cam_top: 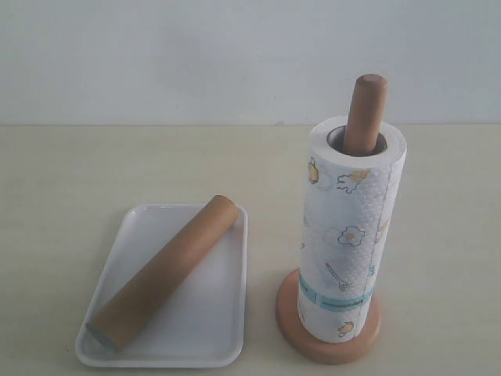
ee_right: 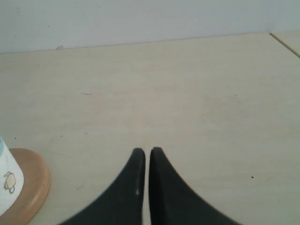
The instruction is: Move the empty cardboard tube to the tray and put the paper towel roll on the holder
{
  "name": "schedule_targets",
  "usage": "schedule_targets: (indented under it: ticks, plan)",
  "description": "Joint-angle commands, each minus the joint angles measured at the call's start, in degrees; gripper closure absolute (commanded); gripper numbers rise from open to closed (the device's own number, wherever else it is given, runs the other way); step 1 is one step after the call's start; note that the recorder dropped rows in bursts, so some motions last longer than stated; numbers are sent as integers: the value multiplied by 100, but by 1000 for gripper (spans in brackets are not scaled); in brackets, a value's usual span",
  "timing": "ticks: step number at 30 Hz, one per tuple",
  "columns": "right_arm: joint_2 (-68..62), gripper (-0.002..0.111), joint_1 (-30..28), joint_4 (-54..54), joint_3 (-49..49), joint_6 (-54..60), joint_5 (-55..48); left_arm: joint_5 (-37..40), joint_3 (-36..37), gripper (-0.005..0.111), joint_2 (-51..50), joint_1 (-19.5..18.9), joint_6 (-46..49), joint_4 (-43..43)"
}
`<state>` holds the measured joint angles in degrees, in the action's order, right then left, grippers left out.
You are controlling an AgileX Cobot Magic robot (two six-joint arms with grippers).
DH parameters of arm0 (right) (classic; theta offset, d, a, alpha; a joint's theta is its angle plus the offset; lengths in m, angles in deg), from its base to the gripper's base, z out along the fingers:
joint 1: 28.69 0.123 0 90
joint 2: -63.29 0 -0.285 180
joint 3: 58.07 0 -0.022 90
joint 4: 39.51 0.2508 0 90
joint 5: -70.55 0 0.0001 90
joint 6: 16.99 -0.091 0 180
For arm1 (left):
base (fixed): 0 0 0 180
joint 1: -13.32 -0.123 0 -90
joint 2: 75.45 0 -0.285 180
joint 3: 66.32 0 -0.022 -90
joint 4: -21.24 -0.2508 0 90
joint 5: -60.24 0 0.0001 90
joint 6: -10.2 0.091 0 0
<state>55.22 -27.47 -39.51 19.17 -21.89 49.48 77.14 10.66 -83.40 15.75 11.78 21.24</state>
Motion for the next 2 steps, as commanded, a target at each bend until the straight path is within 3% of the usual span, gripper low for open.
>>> schedule_targets:
  ticks: [1, 2]
  plan:
    - [28, 105, -34, -35, -2, 33, 10, 0, 23, 102, 16, -13, -41, 57]
    - [28, 105, -34, -35, -2, 33, 10, 0, 23, 102, 16, -13, -41, 57]
